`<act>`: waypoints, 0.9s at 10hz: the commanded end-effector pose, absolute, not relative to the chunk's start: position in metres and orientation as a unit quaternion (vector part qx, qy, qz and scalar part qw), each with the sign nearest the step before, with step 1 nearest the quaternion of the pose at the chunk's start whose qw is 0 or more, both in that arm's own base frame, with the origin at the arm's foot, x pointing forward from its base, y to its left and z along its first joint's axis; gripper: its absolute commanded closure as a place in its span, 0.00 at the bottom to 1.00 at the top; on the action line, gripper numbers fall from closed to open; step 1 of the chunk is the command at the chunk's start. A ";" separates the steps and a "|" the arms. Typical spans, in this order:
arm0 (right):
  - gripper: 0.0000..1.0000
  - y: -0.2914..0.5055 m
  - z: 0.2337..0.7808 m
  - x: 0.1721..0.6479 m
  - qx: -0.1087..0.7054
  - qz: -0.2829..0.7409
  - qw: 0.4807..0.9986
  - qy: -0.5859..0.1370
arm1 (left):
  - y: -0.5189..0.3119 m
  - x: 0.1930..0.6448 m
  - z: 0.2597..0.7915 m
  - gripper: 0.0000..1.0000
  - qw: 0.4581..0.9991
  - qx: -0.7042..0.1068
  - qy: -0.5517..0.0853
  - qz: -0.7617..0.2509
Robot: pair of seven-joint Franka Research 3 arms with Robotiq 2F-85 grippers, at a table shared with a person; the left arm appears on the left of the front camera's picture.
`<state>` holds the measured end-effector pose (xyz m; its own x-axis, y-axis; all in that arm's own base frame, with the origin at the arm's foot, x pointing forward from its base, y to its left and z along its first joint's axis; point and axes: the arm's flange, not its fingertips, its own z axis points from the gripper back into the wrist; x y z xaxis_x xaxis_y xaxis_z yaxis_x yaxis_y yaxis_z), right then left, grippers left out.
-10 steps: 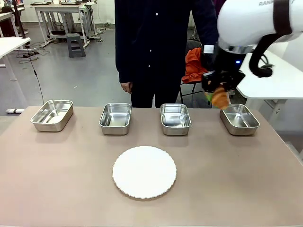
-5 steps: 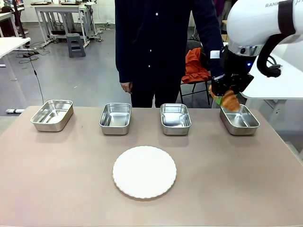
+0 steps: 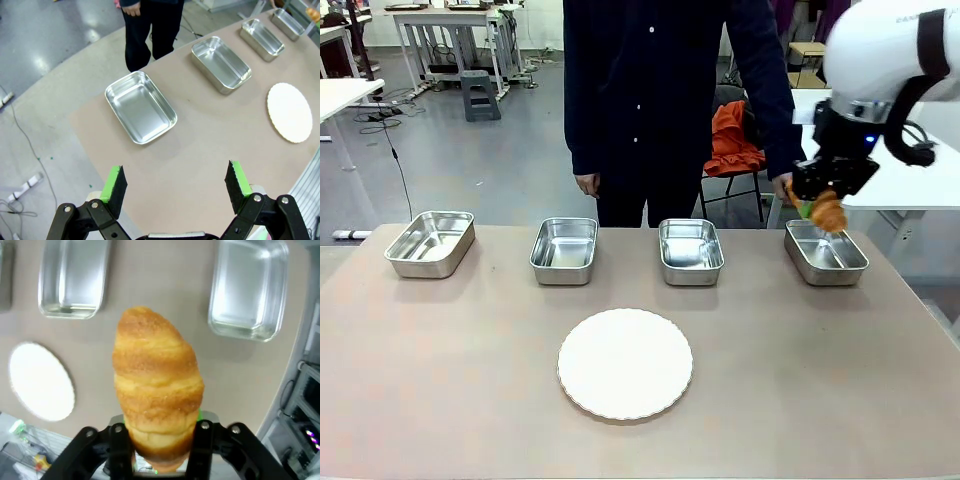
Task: Place the bread in the container.
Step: Place the Butter Roll into the Airtight Container indicated by the human.
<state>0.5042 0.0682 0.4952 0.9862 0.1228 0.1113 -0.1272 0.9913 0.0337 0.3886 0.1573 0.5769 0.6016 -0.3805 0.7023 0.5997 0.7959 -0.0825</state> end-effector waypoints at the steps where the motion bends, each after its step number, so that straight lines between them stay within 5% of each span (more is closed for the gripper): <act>1: 0.60 0.038 0.474 0.534 0.053 0.070 0.994 -0.061 | 0.157 0.388 0.578 0.00 0.883 -0.155 -0.349 -0.274; 9: 0.60 -0.023 0.390 0.590 0.091 0.058 0.994 -0.027 | 0.157 0.388 0.578 0.00 0.883 -0.155 -0.349 -0.274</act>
